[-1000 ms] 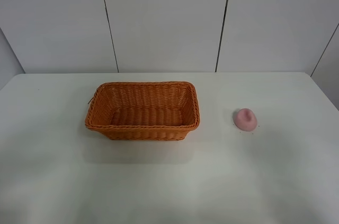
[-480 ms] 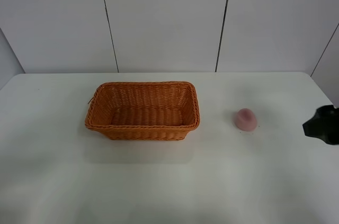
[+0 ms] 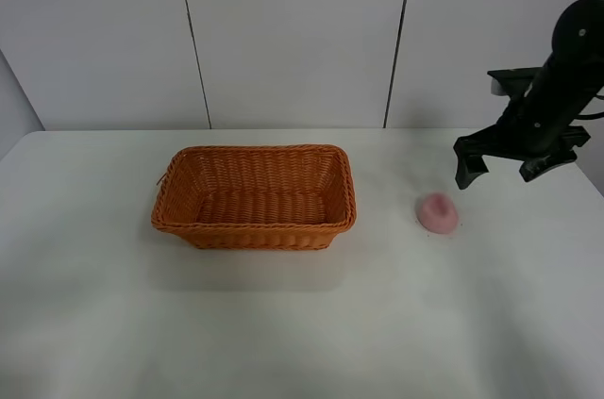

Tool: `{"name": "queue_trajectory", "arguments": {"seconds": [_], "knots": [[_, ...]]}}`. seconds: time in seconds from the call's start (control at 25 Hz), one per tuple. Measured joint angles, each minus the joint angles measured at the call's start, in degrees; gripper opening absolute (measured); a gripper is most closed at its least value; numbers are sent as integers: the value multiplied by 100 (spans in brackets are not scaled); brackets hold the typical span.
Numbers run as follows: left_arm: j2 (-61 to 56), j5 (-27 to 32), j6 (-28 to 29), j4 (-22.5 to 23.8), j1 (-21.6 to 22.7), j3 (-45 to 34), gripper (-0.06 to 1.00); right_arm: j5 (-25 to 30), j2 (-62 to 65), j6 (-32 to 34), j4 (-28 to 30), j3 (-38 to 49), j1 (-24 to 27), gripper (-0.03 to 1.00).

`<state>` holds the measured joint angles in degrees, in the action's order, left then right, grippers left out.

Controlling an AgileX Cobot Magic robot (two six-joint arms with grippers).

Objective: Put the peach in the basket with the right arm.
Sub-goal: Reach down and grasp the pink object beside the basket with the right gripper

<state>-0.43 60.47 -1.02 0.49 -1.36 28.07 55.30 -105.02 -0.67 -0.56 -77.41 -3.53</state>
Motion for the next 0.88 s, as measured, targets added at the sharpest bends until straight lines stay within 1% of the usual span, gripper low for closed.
{"name": "queue_trajectory", "arguments": {"seconds": [0.08, 0.24, 0.36, 0.6, 0.88], "knots": [[0, 0, 0, 0, 0, 0, 99, 166, -443, 0, -13, -514, 0, 70], [0, 0, 0, 0, 0, 0, 99, 329, -990, 0, -269, -1110, -11, 70], [0, 0, 0, 0, 0, 0, 99, 331, -1114, 0, -306, -1184, -109, 70], [0, 0, 0, 0, 0, 0, 99, 300, -1259, 0, -60, -1184, -483, 70], [0, 0, 0, 0, 0, 0, 99, 145, -1468, 165, 7, -1184, -470, 70]]}}
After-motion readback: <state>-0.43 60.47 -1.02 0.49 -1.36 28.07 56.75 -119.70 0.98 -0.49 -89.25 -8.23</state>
